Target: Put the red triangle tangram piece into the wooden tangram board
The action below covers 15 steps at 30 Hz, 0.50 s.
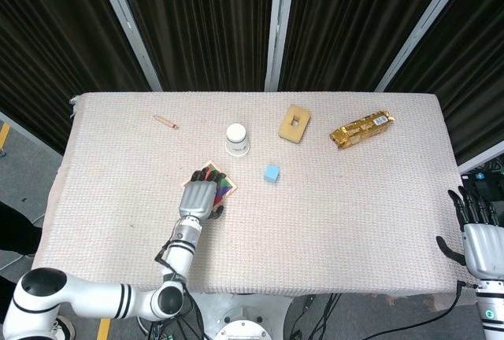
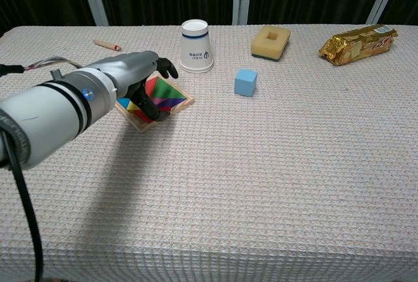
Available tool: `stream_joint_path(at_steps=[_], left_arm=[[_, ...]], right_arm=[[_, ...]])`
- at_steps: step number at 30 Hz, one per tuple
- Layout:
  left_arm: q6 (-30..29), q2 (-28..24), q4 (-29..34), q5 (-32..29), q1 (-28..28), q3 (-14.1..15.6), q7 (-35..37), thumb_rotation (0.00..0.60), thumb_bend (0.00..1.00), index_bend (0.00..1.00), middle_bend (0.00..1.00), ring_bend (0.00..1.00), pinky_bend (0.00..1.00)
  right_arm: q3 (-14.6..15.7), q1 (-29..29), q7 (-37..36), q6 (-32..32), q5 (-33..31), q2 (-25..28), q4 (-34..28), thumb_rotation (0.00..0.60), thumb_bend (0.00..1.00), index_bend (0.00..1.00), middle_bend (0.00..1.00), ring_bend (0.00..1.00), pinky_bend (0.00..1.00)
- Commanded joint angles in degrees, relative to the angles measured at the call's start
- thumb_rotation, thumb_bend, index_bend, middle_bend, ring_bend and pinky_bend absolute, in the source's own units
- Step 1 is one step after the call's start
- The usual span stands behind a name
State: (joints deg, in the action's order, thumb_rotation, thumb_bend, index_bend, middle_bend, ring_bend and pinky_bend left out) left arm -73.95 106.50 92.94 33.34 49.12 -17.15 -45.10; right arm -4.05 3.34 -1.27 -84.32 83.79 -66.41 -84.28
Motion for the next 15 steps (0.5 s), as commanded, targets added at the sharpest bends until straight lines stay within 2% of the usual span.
stream_joint_path(at_steps=[1,15], left_arm=[[0.1,0.5,-0.8,-0.1,0.3,-0.3,-0.3,0.600,0.31,0.17,0.12,0.00,0.09],[2.0,1.5,-3.9,-0.8,0.6,-0.2,-0.4,0.600,0.31,0.17,0.12,0.00,0.09]], right_arm=[[0.1,-0.1,-0.2,-0.1,0.0,0.0,0.2,0.600,0.18,0.00,0.00,0.00,0.00],[-0.1,-0.7,-0.8,-1.0,0.1,0.0,0.6,0.600,0.18,0.00,0.00,0.00,0.00]])
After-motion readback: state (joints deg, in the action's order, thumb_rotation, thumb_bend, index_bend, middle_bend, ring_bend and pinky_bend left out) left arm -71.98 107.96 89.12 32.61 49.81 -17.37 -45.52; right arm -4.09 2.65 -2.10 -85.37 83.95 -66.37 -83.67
